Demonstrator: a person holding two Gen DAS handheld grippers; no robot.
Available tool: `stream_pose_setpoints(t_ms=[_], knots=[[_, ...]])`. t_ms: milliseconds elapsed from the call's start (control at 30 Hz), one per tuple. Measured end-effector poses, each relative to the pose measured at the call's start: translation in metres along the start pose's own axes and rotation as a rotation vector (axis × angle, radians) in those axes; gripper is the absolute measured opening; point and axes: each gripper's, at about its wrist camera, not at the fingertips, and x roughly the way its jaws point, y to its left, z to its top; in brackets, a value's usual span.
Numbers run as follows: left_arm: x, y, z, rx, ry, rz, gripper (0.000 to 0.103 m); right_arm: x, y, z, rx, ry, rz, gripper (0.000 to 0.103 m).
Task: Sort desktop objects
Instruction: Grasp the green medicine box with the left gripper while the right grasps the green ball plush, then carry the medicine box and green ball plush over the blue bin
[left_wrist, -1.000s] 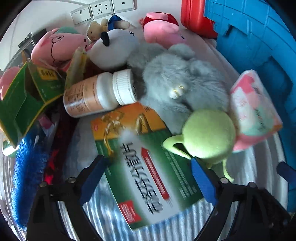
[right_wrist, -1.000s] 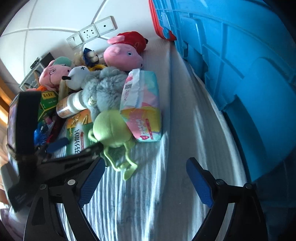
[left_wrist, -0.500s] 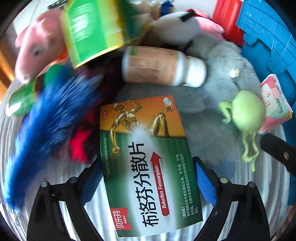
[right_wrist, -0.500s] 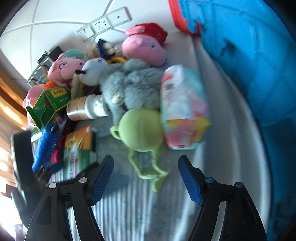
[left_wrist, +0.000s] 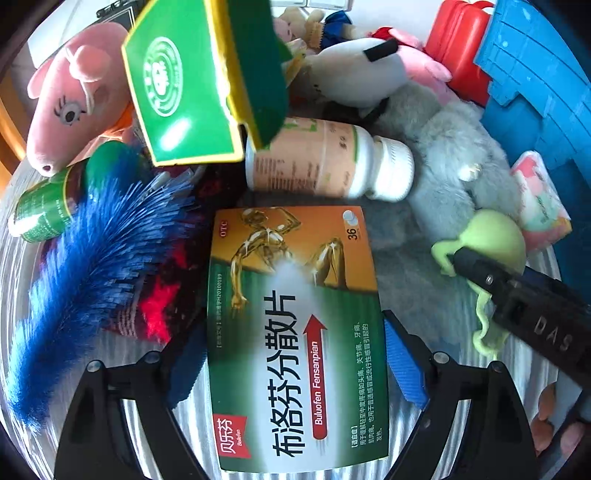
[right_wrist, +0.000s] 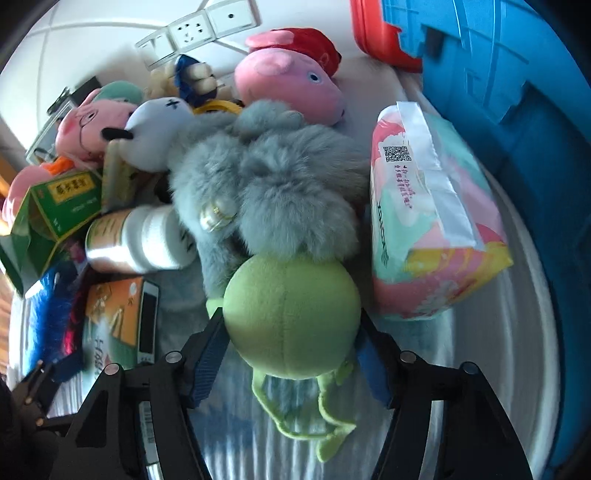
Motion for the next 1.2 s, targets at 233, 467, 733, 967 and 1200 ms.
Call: stream_pose_setpoints(t_ms=[233, 467, 733, 967, 1200], knots=[[-0.045, -0.005, -0.013, 0.019, -0.077, 0.001, 0.087, -0.036, 0.009, -0.031, -0.066, -0.022, 0.026, 0.064], [-0.125, 0.016, -0.023, 0.028, -0.243, 0.015, 0.087, -0.117, 0.033, -0.040, -0.136, -0.191, 0.058, 0.064], [-0.243, 0.035, -0.057, 0.031, -0.454, 0.013, 0.087, -0.230, 0.062, -0.047, -0.215, -0.414, 0.095, 0.064], [-0.304, 0.002, -0.051, 0.086, -0.595, -0.040, 0.087, -0.316, 0.058, -0.047, -0.245, -0.554, 0.071, 0.064], [-0.344, -0.087, -0.034, 0.152, -0.665, -0.111, 0.087, -0.389, -0.002, -0.042, -0.215, -0.685, -0.009, 0.064]])
